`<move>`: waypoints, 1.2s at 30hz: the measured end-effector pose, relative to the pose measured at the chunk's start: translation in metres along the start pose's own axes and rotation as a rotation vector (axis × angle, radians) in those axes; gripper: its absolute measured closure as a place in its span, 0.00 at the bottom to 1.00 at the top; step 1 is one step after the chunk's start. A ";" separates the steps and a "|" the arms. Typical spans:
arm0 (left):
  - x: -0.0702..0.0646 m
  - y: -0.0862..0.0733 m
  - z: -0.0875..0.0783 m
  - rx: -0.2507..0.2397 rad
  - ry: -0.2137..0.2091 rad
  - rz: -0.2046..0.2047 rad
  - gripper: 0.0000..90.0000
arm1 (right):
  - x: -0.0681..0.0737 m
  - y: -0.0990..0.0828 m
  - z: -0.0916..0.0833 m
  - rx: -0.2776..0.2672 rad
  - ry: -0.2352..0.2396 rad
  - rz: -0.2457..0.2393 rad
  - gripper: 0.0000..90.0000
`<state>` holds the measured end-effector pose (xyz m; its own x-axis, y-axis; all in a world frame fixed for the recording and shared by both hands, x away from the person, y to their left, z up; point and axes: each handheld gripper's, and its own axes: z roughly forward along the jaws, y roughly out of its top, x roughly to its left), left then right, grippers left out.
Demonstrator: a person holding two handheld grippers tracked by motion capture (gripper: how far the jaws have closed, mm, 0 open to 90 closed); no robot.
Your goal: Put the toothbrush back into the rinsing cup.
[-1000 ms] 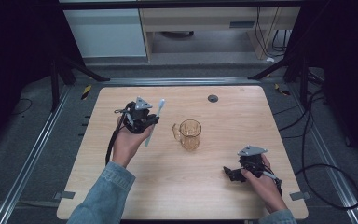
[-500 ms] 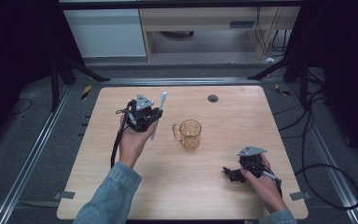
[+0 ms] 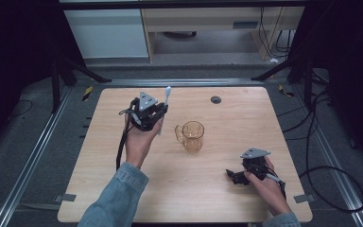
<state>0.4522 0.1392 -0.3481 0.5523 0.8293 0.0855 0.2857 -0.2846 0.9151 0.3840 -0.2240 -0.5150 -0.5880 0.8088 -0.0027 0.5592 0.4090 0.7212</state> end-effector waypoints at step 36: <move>-0.023 0.010 -0.010 -0.317 0.001 -0.025 0.88 | 0.000 0.000 0.000 -0.001 0.005 -0.007 0.01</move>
<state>0.4343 0.1219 -0.3373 0.5472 0.8348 0.0615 0.0406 -0.0999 0.9942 0.3838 -0.2237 -0.5150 -0.5948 0.8039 -0.0038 0.5546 0.4137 0.7220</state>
